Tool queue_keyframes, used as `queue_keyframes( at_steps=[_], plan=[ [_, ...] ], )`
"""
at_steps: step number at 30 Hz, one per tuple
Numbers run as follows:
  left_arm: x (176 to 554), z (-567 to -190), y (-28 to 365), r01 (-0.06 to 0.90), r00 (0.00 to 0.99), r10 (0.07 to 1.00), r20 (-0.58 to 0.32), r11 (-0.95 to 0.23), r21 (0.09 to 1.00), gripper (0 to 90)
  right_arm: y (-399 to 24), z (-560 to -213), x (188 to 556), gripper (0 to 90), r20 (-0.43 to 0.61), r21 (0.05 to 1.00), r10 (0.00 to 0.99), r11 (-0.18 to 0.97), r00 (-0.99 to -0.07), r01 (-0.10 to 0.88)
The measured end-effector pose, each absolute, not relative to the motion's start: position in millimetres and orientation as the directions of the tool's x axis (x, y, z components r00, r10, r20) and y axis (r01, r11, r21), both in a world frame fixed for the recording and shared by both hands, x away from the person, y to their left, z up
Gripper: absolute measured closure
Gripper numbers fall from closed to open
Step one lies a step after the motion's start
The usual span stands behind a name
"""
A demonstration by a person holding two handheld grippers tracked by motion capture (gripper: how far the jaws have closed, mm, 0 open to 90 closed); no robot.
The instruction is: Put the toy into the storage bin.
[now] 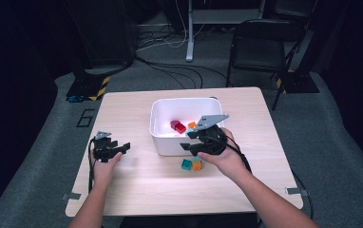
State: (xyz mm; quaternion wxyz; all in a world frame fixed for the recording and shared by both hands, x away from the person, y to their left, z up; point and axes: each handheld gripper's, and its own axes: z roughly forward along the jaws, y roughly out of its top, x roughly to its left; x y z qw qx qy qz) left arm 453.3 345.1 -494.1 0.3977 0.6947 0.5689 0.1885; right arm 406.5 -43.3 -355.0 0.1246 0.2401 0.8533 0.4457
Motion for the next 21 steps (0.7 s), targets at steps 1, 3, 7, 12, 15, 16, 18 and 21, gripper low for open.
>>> queue_keyframes(
  at_steps=[1, 3, 7, 12, 15, 16, 18, 21],
  plan=[
    [453, -494, 345, 0.639, 0.282, 0.940, -0.190, -0.037, 0.768, 33.6, -44, -357, 405, 50.7, 0.000, 0.818, 0.523, 0.490, -0.852, 0.300],
    [453, -494, 345, 0.637, 0.280, 0.941, -0.192, -0.033, 0.770, 33.5, -45, -362, 403, 50.7, -0.005, 0.818, 0.523, 0.493, -0.852, 0.298],
    [454, -494, 346, 0.637, 0.280, 0.940, -0.192, -0.033, 0.770, 33.6, -48, -372, 399, 50.7, 0.004, 0.820, 0.532, 0.484, -0.847, 0.307],
    [453, -494, 345, 0.639, 0.281, 0.941, -0.191, -0.035, 0.769, 33.6, -56, -391, 394, 50.7, 0.023, 0.817, 0.545, 0.473, -0.838, 0.330],
    [453, -494, 345, 0.640, 0.281, 0.941, -0.190, -0.036, 0.768, 33.6, -63, -404, 392, 50.7, 0.020, 0.807, 0.574, 0.475, -0.819, 0.352],
    [453, -494, 345, 0.641, 0.282, 0.940, -0.190, -0.037, 0.767, 33.6, -64, -407, 392, 50.7, 0.014, 0.803, 0.579, 0.479, -0.815, 0.355],
    [453, -494, 345, 0.641, 0.282, 0.940, -0.189, -0.038, 0.767, 33.6, -68, -416, 392, 50.7, 0.025, 0.796, 0.594, 0.474, -0.804, 0.375],
    [453, -495, 345, 0.640, 0.280, 0.941, -0.190, -0.036, 0.767, 33.6, -73, -428, 392, 50.7, 0.033, 0.791, 0.607, 0.470, -0.794, 0.392]
  ],
)
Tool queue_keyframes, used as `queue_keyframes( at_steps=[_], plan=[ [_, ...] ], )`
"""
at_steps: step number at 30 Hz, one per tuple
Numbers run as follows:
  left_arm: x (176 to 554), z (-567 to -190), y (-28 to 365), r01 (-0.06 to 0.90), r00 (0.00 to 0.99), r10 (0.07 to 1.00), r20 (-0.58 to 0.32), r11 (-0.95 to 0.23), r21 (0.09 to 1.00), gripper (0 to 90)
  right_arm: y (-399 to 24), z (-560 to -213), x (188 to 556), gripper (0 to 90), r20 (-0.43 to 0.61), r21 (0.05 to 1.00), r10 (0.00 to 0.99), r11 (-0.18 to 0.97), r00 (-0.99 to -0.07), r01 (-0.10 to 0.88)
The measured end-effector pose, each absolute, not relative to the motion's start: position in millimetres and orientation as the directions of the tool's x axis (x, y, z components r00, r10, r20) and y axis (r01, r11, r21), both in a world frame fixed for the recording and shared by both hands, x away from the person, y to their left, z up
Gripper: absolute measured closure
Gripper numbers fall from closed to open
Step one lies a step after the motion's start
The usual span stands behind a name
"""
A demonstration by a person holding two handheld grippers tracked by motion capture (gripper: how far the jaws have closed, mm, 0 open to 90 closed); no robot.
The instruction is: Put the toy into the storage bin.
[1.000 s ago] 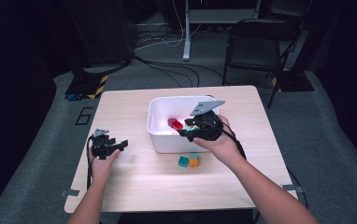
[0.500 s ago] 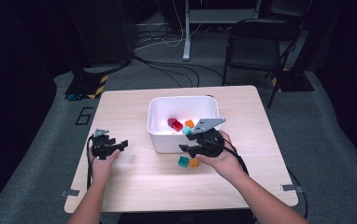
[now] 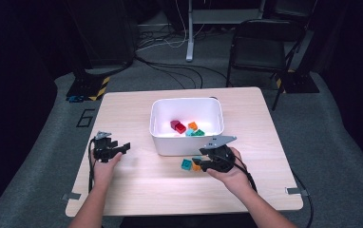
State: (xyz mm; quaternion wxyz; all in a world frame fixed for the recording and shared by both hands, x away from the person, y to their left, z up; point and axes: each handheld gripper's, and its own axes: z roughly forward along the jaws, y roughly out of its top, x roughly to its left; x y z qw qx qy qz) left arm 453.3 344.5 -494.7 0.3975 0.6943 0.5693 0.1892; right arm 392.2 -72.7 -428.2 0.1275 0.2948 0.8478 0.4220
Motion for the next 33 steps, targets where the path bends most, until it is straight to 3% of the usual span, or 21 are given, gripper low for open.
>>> queue_keyframes(
  at_steps=[19, 33],
  plan=[
    [454, -495, 345, 0.640, 0.280, 0.941, -0.188, -0.037, 0.767, 33.6, -70, -489, 401, 50.7, 0.018, 0.736, 0.637, 0.514, -0.771, 0.442],
    [453, -495, 345, 0.638, 0.278, 0.942, -0.188, -0.035, 0.769, 33.5, -58, -503, 390, 51.3, 0.054, 0.715, 0.601, 0.534, -0.797, 0.451]
  ],
)
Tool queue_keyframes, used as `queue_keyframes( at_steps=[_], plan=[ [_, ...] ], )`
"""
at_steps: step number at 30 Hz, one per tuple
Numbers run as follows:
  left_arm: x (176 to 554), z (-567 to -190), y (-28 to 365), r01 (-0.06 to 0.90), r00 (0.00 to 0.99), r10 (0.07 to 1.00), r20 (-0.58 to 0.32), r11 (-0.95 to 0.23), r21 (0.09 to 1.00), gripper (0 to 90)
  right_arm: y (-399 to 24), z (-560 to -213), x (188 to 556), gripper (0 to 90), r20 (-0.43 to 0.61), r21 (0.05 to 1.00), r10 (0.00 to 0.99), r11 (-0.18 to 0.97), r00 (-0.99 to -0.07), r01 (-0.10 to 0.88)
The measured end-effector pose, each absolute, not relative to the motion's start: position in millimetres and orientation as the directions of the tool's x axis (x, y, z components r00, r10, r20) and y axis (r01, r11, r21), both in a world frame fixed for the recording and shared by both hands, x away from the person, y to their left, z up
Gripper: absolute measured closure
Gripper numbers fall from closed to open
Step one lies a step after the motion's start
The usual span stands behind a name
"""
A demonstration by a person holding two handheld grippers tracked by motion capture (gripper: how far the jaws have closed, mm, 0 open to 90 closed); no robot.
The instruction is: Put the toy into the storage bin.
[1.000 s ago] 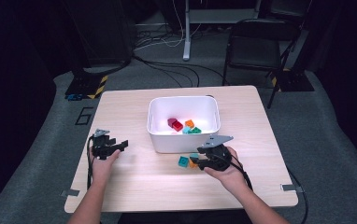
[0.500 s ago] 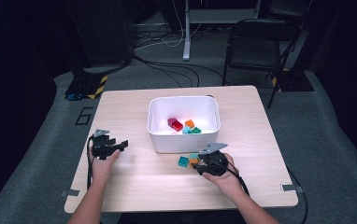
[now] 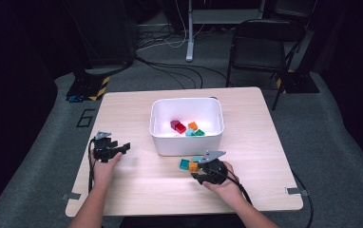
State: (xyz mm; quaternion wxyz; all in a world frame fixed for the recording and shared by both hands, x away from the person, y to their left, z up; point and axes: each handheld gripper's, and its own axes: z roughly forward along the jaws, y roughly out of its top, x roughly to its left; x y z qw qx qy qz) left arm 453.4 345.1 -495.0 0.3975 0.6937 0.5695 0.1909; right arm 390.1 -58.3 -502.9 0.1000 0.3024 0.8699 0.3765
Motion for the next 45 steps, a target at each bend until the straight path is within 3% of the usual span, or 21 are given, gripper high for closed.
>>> queue_keyframes(
  at_steps=[22, 30, 45],
  plan=[
    [454, -495, 345, 0.641, 0.281, 0.941, -0.187, -0.039, 0.767, 33.6, -46, -506, 397, 51.3, 0.035, 0.723, 0.595, 0.539, -0.803, 0.432],
    [454, -495, 345, 0.642, 0.280, 0.941, -0.188, -0.038, 0.766, 33.6, -40, -510, 398, 66.7, 0.024, 0.699, 0.573, 0.576, -0.819, 0.424],
    [454, -495, 345, 0.641, 0.281, 0.941, -0.187, -0.039, 0.767, 33.6, -41, -488, 392, 67.4, 0.069, 0.720, 0.535, 0.557, -0.842, 0.413]
  ],
)
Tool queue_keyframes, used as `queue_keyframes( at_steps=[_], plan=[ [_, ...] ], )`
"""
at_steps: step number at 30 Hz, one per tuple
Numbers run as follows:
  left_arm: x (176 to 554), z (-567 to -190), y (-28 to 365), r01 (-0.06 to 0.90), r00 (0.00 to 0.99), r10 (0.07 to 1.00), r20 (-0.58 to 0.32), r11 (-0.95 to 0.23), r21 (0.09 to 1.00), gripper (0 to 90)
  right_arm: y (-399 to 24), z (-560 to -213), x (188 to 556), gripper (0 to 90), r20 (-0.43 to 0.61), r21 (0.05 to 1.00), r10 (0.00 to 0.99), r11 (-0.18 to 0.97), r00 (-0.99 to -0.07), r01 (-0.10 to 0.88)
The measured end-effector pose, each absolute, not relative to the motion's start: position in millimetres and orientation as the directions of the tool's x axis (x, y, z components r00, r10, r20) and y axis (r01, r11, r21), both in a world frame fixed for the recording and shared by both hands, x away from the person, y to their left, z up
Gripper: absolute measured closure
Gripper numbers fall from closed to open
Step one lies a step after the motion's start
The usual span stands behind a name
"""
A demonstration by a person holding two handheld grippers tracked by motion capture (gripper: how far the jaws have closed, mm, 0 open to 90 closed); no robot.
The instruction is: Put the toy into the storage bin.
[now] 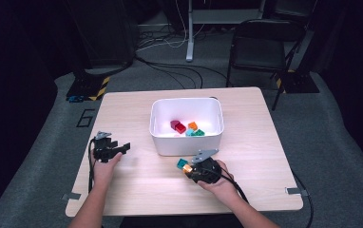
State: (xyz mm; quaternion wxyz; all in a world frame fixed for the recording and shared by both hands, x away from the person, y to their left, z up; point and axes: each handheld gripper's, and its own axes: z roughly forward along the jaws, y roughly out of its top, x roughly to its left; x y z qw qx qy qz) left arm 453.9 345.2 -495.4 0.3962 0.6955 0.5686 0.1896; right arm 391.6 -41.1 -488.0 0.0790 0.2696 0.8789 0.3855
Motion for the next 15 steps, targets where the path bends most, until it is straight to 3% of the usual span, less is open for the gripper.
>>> queue_keyframes(
  at_steps=[15],
  plan=[
    [454, -495, 345, 0.641, 0.281, 0.941, -0.188, -0.039, 0.767, 33.6, -52, -440, 394, 67.4, 0.083, 0.740, 0.509, 0.544, -0.857, 0.395]
  ],
)
